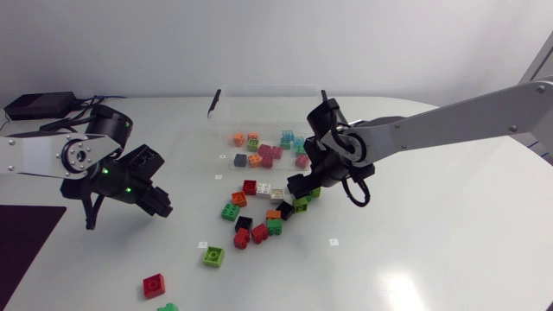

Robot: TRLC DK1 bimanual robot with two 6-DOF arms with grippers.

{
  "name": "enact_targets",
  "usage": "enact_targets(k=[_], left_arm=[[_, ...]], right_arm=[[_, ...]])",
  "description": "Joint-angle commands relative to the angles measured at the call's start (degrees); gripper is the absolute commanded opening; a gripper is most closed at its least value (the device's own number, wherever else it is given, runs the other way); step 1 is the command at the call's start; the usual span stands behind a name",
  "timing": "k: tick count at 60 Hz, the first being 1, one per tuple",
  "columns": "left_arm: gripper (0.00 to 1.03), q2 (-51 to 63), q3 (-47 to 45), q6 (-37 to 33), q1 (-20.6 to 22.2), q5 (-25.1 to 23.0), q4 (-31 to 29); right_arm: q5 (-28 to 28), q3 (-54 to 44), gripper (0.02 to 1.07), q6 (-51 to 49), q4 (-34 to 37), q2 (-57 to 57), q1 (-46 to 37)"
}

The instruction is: Place the duplo bricks in the container

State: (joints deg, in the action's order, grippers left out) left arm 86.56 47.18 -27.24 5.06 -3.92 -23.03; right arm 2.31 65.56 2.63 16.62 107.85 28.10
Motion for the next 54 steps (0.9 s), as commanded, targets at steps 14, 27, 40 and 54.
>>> enact_targets(k=[14,27,40,54], left_arm=[[0.25,-9.4,1.5,-1.4,-0.9,0.3,-4.7],[0.25,-11.9,2.6,-1.3,-0.5,0.3,-6.6],[0.25,-12.4,2.6,-1.4,-0.6,0.3,-6.9],[0.25,-13.4,4.1,-1.3,-0.1,0.3,-7.9]], right_arm=[[1.3,2.6,0.99,2.2,1.1,4.5,0.6],[1.8,4.8,0.92,2.2,1.9,7.8,0.6],[2.3,4.7,0.8,2.7,2.9,8.5,0.8],[3.1,2.4,0.7,2.6,2.6,5.9,1.1]])
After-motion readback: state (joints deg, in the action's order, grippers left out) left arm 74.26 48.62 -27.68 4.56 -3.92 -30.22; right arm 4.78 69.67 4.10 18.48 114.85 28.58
